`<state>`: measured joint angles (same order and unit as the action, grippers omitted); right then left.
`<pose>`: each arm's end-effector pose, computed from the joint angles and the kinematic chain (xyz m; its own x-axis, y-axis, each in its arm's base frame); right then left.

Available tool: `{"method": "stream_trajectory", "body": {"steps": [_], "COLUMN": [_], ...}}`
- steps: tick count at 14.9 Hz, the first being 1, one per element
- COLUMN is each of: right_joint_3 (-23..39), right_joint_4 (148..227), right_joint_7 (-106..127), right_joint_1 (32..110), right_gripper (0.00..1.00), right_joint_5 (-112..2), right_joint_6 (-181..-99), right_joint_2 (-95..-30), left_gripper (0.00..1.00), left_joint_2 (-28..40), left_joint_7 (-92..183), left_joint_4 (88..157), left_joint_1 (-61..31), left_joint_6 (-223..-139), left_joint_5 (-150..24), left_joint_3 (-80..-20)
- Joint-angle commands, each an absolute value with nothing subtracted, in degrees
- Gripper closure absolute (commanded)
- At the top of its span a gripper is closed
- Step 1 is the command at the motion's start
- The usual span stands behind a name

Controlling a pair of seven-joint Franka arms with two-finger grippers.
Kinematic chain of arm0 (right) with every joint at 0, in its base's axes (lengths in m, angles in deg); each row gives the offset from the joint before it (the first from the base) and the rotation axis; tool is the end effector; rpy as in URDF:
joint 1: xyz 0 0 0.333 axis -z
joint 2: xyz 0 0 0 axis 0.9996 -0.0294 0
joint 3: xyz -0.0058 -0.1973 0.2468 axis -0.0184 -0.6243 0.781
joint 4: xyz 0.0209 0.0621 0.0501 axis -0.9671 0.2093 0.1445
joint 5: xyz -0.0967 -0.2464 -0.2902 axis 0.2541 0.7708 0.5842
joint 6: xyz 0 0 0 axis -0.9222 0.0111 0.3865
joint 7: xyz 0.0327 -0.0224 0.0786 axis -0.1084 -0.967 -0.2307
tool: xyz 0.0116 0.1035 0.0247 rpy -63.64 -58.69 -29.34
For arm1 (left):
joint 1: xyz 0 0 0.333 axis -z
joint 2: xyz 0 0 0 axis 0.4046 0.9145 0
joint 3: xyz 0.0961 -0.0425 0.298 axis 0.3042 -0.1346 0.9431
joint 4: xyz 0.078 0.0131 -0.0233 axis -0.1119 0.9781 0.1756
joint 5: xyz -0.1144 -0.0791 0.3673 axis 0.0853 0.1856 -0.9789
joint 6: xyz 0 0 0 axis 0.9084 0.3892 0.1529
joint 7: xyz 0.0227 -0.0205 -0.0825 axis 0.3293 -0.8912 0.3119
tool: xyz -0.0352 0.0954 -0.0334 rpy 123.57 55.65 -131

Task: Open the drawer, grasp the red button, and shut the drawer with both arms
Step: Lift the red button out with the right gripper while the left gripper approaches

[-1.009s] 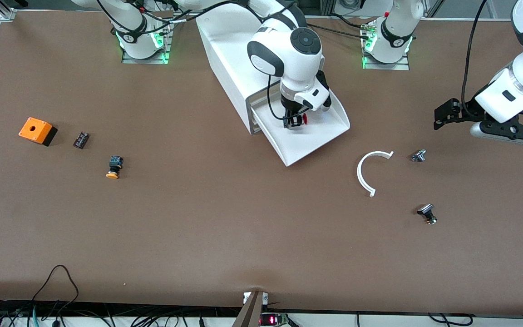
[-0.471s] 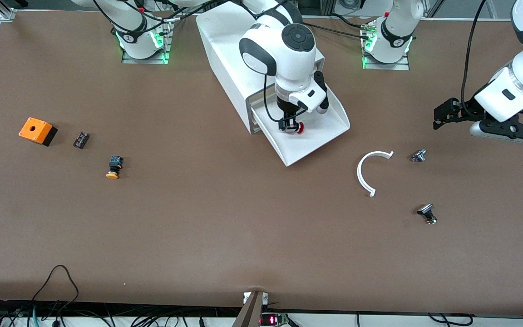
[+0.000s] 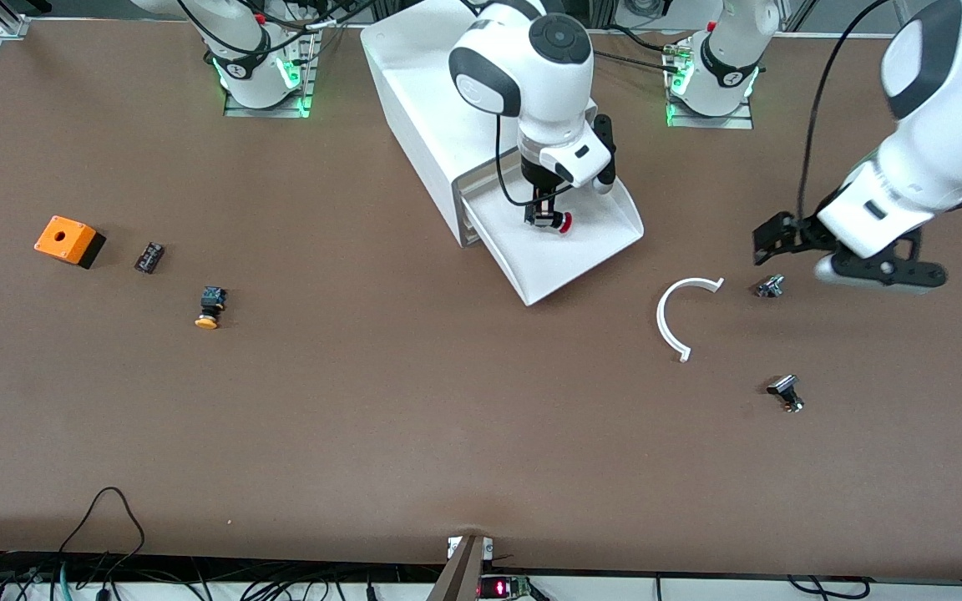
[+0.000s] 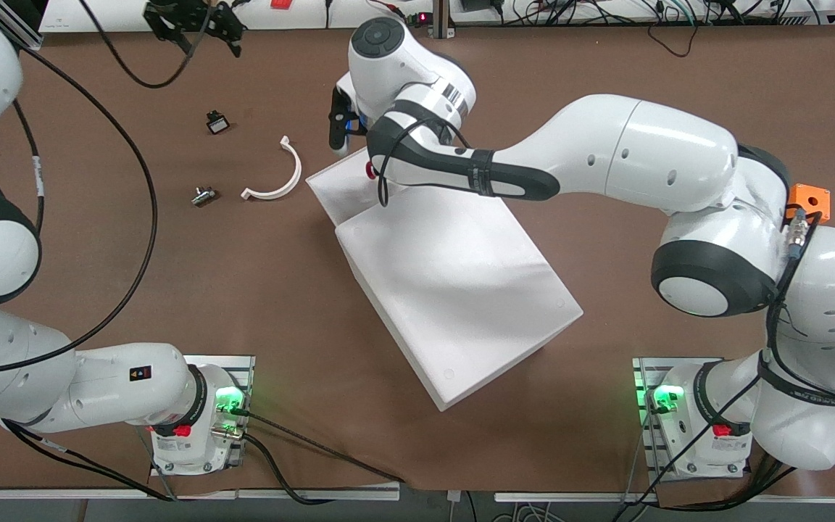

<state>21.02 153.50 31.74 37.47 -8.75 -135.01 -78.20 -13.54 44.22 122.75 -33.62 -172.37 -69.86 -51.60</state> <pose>0.4290 0.6213 0.4109 0.0687 0.9961 0.0553 0.9910 -0.0745 0.1111 0.5900 -0.0993 0.5140 0.9968 -0.0650 0.0463 -0.0685 -0.9946 0.0784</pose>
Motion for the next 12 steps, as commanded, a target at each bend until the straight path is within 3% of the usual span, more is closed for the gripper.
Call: {"method": "stream_trajectory", "body": {"steps": [1,4,7,12], "right_joint_3": [19.9,16.47,12.6,12.15], "right_joint_4": [153.87,155.44,161.76,174.67], "right_joint_7": [26.38,24.88,19.53,11.35], "right_joint_1": [38.83,41.55,44.27,54.1], "right_gripper": [0.67,0.67,0.67,0.67], "right_joint_5": [-8.07,-8.51,-8.68,-9.39], "right_joint_6": [-132.75,-132.83,-133.44,-133.27], "right_joint_2": [-74.08,-71.97,-68.02,-60.55], "left_gripper": [0.0,0.0,0.0,0.0], "left_joint_2": [-11.79,-8.8,-5.99,-2.3], "left_joint_7": [48.92,50.34,57.08,72.46], "left_joint_4": [125.14,127.41,132.24,141.03], "left_joint_1": [-33.97,-33.62,-33.18,-28.71], "left_joint_6": [-177.79,-184.46,-194.3,-207.41], "left_joint_5": [-71.4,-71.57,-74.03,-73.95], "left_joint_3": [-53.58,-54.63,-56.22,-57.01]}}
